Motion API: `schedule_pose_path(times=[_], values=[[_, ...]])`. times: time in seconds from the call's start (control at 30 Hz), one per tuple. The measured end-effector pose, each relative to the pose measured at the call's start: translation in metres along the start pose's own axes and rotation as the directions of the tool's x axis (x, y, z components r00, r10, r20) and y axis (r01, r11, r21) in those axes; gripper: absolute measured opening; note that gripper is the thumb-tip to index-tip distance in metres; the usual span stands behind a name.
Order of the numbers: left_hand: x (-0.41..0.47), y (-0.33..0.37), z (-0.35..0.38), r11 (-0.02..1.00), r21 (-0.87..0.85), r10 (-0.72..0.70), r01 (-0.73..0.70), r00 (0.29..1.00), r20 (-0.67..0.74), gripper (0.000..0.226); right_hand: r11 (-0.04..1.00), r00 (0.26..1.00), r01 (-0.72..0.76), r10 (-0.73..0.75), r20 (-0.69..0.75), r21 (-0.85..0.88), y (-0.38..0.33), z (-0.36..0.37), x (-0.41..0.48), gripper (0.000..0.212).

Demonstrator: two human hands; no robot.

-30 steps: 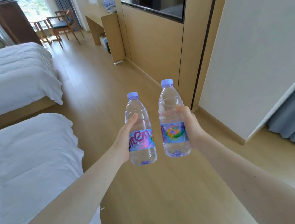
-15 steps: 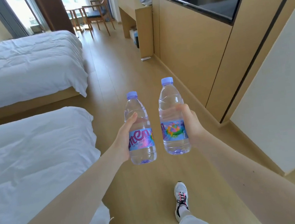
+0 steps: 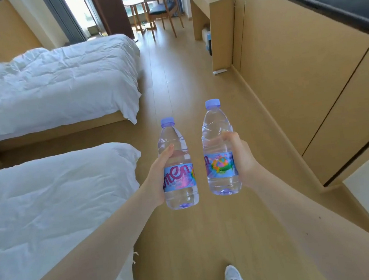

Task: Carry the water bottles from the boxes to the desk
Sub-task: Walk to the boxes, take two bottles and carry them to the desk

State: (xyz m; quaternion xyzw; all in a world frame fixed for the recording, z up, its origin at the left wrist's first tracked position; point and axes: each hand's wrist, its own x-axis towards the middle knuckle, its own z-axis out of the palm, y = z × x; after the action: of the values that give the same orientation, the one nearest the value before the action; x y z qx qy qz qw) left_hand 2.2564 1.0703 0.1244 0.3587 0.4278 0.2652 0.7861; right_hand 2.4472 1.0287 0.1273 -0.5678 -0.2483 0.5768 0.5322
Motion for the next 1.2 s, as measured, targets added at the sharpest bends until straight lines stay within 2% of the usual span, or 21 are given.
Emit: schedule_pose_path(times=[0.1,0.23,0.43,0.53,0.8,1.0,1.2], values=[[0.028,0.015,0.009,1.000,0.001,-0.021,0.021,1.000,-0.011,0.051,1.000,0.999,-0.020,0.019,0.025,0.018,-0.016,-0.011,0.031,0.056],[0.060,0.027,0.010,0.998,-0.004,-0.067,0.067,0.998,-0.022,0.059,0.997,0.999,-0.039,0.037,0.029,0.067,-0.025,-0.017,0.061,0.065],[0.102,0.046,0.004,0.998,0.034,-0.049,0.050,0.999,-0.011,0.058,0.996,0.998,-0.056,0.055,0.018,0.068,-0.032,-0.016,0.104,0.065],[0.124,0.059,-0.006,0.999,0.036,-0.021,0.020,1.000,0.019,0.045,0.997,0.999,-0.038,0.038,0.001,0.061,-0.039,-0.010,0.128,0.065],[0.205,0.132,-0.048,0.998,0.052,0.030,-0.036,0.994,0.107,0.042,0.999,0.998,0.033,-0.032,-0.057,0.015,-0.086,0.033,0.214,0.064],[0.267,0.196,-0.091,1.000,0.005,0.020,-0.021,0.987,0.161,0.042,0.999,0.993,0.047,-0.048,-0.104,-0.009,-0.118,0.078,0.280,0.061],[0.310,0.228,-0.122,0.999,-0.050,0.017,-0.008,0.984,0.176,0.047,0.999,0.987,0.051,-0.050,-0.153,-0.001,-0.128,0.109,0.332,0.064]])
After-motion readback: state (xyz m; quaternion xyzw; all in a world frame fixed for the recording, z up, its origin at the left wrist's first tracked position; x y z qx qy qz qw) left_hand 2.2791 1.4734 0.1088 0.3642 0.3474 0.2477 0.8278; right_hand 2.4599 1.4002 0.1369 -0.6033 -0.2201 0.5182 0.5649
